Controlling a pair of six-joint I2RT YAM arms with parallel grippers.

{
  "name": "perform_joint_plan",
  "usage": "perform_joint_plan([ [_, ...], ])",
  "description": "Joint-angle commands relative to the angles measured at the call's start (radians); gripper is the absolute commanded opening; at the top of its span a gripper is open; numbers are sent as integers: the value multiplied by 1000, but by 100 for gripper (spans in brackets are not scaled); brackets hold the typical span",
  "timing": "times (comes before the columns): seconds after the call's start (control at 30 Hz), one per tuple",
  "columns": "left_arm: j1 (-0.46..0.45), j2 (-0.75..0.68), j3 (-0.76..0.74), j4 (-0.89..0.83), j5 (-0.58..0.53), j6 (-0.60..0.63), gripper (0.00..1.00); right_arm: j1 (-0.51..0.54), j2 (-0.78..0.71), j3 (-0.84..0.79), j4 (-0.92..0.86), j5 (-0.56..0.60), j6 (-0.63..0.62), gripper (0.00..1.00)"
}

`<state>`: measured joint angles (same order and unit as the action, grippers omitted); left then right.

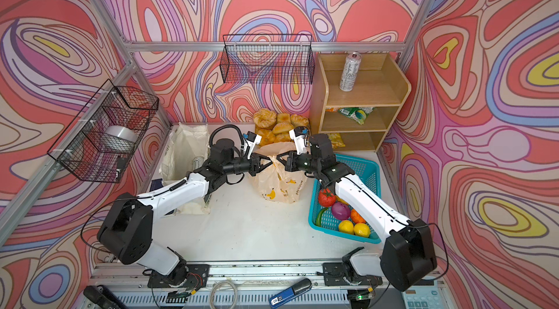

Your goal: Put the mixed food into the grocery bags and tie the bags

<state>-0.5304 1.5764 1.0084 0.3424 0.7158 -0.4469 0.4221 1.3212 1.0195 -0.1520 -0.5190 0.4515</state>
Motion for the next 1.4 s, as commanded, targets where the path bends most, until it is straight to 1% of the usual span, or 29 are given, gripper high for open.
perform_joint_plan([
  [0.0,48,37,35,-40,-95,-80,0,-3,-39,-44,-20,7,35,0],
  [0.13,47,58,68,-115,-114,-87,0,22,-79,-61,9,-9,47,0],
  [0.23,47,65,59,-100,-118,-96,0,29,-115,-76,32,-9,30,0],
  [0.27,47,66,57,-96,-121,-98,0,28,-125,-73,32,-1,24,3],
  [0.3,48,66,58,-97,-121,-98,0,29,-130,-68,29,5,20,17],
  [0.33,48,66,59,-98,-119,-98,0,27,-131,-53,10,16,11,34],
  [0.37,47,65,58,-100,-119,-95,0,28,-131,-34,-10,27,-2,43],
  [0.47,48,58,60,-112,-119,-84,0,28,-118,25,-61,69,-36,46],
  [0.53,46,54,64,-126,-121,-72,0,28,-100,77,-116,122,-53,58],
  [0.57,47,51,63,-131,-121,-67,0,28,-81,112,-154,147,-72,62],
  [0.67,46,45,67,-148,-125,-47,0,29,-14,215,-249,171,-114,67],
  [0.83,30,37,90,-205,-135,19,0,28,124,349,-336,124,-142,71],
  [1.03,16,34,107,-238,-145,55,0,28,280,494,-398,54,-151,73],
  [1.37,9,36,110,-241,-137,66,0,27,397,572,-424,53,-160,71],
])
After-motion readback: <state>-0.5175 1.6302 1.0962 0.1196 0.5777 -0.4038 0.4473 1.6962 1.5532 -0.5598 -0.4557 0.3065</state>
